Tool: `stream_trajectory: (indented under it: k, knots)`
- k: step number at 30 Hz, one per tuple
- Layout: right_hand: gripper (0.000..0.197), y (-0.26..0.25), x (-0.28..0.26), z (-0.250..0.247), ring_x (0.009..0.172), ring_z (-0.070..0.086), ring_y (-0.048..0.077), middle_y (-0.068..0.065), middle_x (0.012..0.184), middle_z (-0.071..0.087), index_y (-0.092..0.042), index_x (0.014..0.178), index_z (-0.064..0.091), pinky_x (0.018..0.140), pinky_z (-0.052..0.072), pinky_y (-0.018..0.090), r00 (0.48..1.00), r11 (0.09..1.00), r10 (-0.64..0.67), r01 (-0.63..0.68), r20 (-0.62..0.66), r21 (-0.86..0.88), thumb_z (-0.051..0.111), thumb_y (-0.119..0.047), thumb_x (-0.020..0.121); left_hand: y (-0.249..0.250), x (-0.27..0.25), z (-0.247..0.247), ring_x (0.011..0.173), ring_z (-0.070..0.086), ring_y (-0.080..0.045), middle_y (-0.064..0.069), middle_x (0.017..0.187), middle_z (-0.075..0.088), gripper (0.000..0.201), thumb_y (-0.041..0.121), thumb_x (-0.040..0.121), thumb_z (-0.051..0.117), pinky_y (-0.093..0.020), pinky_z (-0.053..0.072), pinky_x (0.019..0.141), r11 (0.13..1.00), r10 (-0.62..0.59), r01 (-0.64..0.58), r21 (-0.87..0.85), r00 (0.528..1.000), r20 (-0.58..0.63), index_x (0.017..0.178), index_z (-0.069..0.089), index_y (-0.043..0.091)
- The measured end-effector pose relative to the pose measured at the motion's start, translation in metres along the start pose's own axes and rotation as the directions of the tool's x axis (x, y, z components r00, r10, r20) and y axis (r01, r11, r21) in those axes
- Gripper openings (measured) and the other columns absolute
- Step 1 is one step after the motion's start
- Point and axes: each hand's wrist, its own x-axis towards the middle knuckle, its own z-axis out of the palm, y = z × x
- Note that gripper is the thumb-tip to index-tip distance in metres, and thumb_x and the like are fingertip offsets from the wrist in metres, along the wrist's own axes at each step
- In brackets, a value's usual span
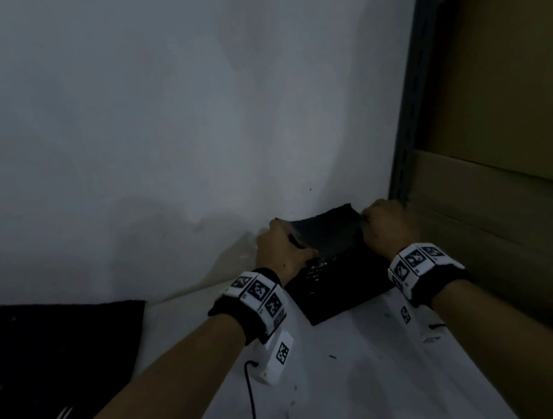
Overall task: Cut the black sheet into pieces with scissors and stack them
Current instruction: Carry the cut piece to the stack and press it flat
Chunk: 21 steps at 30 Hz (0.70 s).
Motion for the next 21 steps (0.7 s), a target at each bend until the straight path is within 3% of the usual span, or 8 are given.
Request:
stream_trajectory:
  k: [2,4,6,7,9,11,15,21]
  knots:
    - [0.032,-0.012,-0.001,0.006,0.118,0.057,0.032,0.01,0.127,0.064,-0.016,0.126,0.068,0.097,0.046,0.036,0.989,0.964,-0.151,0.148,-0.006,0.22,0.051,-0.029,0.102,0.002,0.004,0.004,0.096,0.055,-0.02,-0.008,0.111,0.057,0.069,0.032,0.069,0.089,-0.02,0.043,0.066,0.997,0.007,-0.007,0.08,1.0,-0.002,0.116,0.046,0.004]
    - [0.051,-0.021,0.002,0.017,0.139,0.041,0.027,0.001,0.15,0.048,-0.035,0.144,0.051,0.117,0.03,0.04,0.964,0.964,-0.174,0.126,0.201,0.233,0.039,-0.058,0.101,0.004,0.007,0.006,0.113,0.048,-0.028,-0.014,0.127,0.045,0.085,0.039,0.067,0.088,-0.028,0.046,0.083,0.971,0.049,-0.054,0.232,0.998,0.025,0.129,0.042,0.003]
    - [0.082,-0.018,0.007,0.039,0.151,0.02,0.026,-0.009,0.163,0.024,-0.054,0.15,0.027,0.122,0.015,0.052,0.904,0.989,-0.102,0.048,0.414,0.138,0.009,-0.091,0.078,0.001,0.011,0.008,0.136,0.028,-0.03,-0.015,0.149,0.024,0.099,0.052,0.072,0.078,-0.038,0.037,0.108,0.905,0.133,-0.174,0.388,0.983,0.129,0.148,0.032,0.009]
    - [0.09,-0.012,0.009,0.052,0.153,0.015,0.025,-0.013,0.165,0.016,-0.059,0.15,0.017,0.121,0.012,0.056,0.881,0.995,-0.076,0.035,0.467,0.097,-0.001,-0.094,0.068,0.0,0.014,0.008,0.145,0.015,-0.029,-0.012,0.16,0.011,0.1,0.062,0.076,0.066,-0.043,0.026,0.118,0.853,0.159,-0.252,0.457,0.96,0.232,0.155,0.026,0.014]
    - [0.088,-0.003,0.016,0.071,0.154,0.011,0.024,-0.019,0.165,0.009,-0.062,0.148,0.007,0.12,0.01,0.057,0.86,0.997,-0.07,0.048,0.506,0.058,-0.006,-0.09,0.065,-0.005,0.02,0.006,0.153,-0.001,-0.027,-0.005,0.166,-0.003,0.095,0.074,0.084,0.04,-0.048,0.01,0.123,0.751,0.075,-0.32,0.578,0.91,0.408,0.158,0.018,0.02]
    - [0.084,-0.004,0.018,0.07,0.154,0.005,0.025,-0.016,0.166,0.006,-0.058,0.151,0.009,0.121,0.007,0.058,0.85,0.996,-0.084,0.069,0.519,0.048,-0.002,-0.086,0.072,-0.013,0.025,0.003,0.153,-0.007,-0.024,-0.002,0.167,-0.005,0.089,0.074,0.093,0.032,-0.047,0.001,0.124,0.747,-0.077,-0.272,0.606,0.871,0.485,0.16,0.005,0.021]
    - [0.074,-0.005,0.01,0.064,0.155,-0.004,0.026,-0.007,0.168,0.002,-0.044,0.156,0.015,0.121,0.001,0.06,0.839,0.997,-0.078,0.069,0.539,0.036,0.009,-0.074,0.089,-0.024,0.023,-0.003,0.153,-0.006,-0.022,0.0,0.166,-0.011,0.101,0.079,0.088,0.035,-0.041,0.002,0.125,0.818,-0.138,-0.209,0.537,0.834,0.535,0.158,-0.009,0.02]
    - [0.054,-0.028,-0.009,0.04,0.153,0.007,0.029,-0.008,0.167,0.005,-0.057,0.152,0.003,0.118,-0.006,0.058,0.873,0.962,0.032,0.104,0.486,-0.252,0.013,-0.065,0.099,-0.021,0.005,-0.02,0.153,0.0,-0.024,-0.001,0.166,-0.007,0.109,0.083,0.083,0.04,-0.038,0.008,0.124,0.828,-0.163,-0.169,0.534,0.839,0.519,0.159,-0.005,0.02]
